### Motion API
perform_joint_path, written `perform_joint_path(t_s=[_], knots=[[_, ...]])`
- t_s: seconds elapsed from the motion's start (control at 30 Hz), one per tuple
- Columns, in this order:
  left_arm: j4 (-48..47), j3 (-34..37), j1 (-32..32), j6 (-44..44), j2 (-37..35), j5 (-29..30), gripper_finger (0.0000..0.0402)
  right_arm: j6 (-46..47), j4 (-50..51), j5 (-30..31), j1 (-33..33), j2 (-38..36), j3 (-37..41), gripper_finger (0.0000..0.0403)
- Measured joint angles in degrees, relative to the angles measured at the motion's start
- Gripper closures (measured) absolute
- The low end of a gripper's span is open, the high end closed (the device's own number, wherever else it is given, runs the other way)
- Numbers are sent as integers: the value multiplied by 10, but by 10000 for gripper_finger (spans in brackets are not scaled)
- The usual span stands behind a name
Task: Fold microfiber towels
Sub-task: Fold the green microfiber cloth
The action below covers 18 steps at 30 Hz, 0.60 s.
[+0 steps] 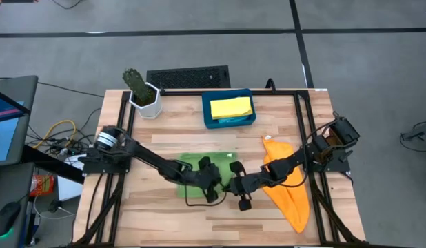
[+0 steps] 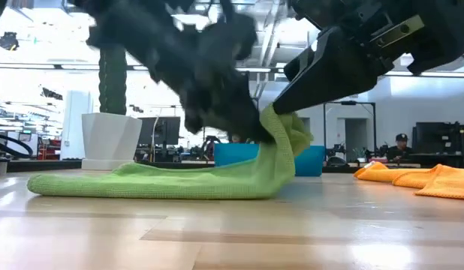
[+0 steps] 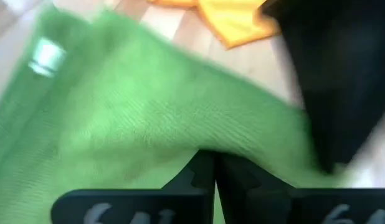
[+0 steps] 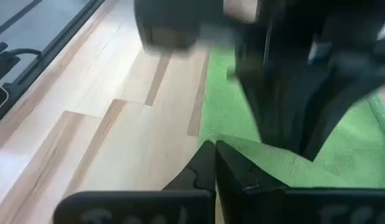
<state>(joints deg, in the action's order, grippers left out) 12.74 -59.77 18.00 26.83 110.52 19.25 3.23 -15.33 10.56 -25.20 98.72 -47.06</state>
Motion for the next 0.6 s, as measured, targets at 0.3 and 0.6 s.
perform_joint_path(t_s=[0.3,0.6], knots=[[-176,0,29,11,-126,-9,402,-6,-3,0,7,0,0,378],[-136,30,97,77,-58,45,402,-14,-16,-2,5,0,0,374]])
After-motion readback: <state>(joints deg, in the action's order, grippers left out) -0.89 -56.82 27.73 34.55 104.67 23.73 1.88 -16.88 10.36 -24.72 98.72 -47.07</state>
